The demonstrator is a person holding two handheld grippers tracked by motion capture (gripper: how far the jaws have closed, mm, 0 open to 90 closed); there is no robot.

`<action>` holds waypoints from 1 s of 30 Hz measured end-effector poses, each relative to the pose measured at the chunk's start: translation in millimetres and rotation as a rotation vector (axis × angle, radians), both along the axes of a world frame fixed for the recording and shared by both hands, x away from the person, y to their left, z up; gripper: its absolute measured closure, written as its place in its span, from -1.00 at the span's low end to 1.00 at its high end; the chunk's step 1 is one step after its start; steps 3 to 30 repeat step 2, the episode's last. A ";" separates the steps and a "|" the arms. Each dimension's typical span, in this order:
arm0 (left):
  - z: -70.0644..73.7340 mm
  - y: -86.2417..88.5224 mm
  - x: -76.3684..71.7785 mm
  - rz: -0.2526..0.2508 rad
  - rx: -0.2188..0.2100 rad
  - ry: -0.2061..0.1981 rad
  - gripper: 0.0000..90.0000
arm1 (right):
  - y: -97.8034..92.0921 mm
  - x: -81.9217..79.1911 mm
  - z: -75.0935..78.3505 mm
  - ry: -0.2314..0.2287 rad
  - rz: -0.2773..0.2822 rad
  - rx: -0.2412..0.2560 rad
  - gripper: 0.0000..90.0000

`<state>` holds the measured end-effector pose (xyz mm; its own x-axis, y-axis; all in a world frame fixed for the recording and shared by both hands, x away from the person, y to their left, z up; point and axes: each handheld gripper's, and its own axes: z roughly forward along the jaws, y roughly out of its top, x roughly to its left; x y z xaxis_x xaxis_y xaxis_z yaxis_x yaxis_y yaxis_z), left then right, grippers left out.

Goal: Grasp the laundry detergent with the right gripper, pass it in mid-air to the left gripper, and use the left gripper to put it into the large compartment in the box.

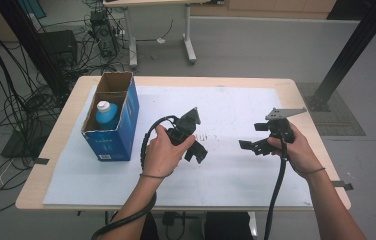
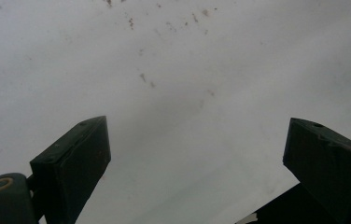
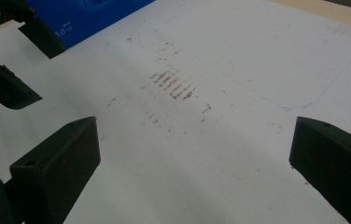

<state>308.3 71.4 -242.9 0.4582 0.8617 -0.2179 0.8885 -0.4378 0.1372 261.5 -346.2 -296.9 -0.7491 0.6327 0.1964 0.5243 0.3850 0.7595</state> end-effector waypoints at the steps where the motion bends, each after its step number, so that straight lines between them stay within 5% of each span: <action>1: 0.0 0.0 0.0 0.000 0.000 0.000 -0.82 | 0.0 -0.3 0.3 -0.001 0.000 -0.001 -0.95; 30: 0.0 -0.2 -0.8 0.001 -0.001 -0.003 -0.82 | -0.2 -0.9 0.3 -0.003 -0.002 -0.001 -0.96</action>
